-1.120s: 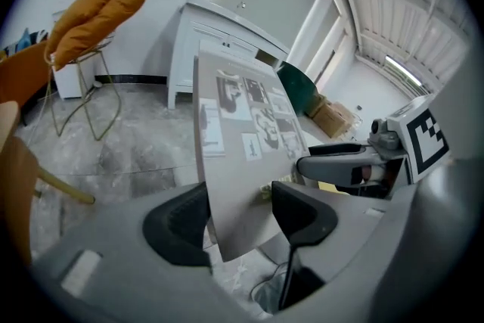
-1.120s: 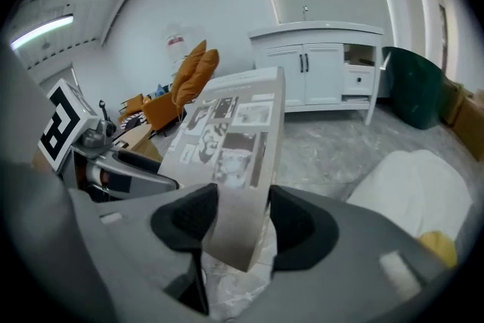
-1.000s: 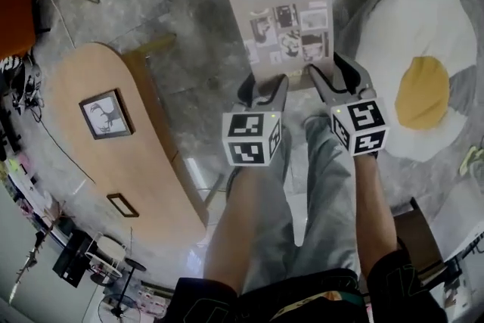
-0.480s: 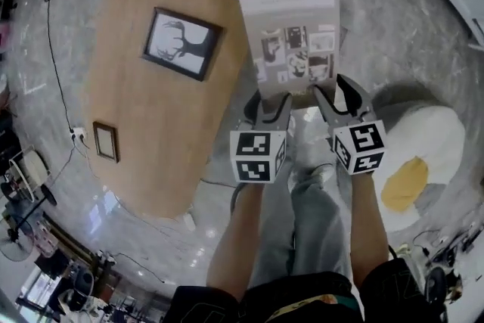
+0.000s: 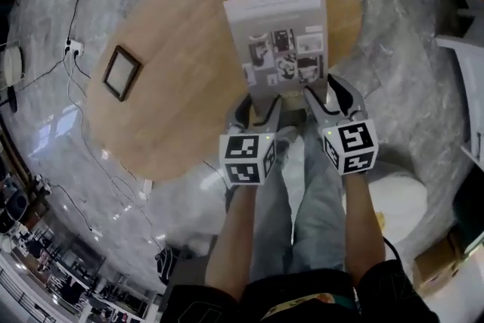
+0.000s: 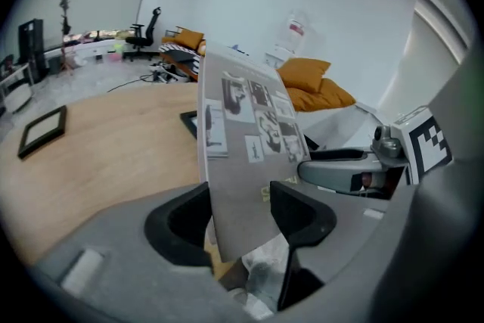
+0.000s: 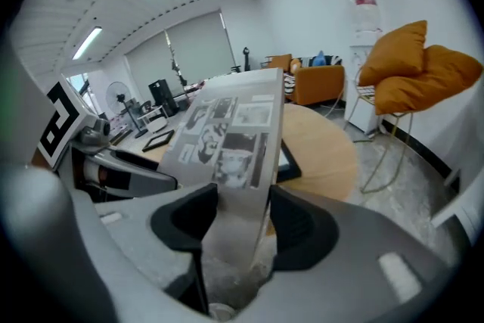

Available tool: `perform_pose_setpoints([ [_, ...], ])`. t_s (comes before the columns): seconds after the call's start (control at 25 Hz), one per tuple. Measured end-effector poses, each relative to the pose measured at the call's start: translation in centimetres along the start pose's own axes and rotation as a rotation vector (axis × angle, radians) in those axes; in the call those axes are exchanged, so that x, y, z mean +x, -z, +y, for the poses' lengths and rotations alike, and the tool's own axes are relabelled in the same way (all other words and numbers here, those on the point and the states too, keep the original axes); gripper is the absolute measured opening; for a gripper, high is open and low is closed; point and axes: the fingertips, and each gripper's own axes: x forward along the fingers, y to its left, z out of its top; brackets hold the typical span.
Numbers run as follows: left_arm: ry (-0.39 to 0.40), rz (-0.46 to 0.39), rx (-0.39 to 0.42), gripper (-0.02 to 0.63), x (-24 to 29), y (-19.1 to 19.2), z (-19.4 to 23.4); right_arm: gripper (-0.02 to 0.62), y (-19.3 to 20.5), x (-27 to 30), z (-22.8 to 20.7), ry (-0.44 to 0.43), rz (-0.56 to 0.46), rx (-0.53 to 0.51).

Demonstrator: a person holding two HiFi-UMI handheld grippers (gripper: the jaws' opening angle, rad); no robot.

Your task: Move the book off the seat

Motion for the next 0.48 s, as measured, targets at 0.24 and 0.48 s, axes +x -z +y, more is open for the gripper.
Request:
perform_pose_setpoints([
  [0.24,-0.189,-0.045,-0.188,0.249,-2.2,0.4,8.7,0.218,-3.1,7.7,6.4,-0.224,0.060,-0.161],
  [0.48,-0.260,-0.099,-0.324,0.250,-2.8,0.7,11.8,0.218,-4.5,11.1,8.8,-0.360,0.105,-0.246],
])
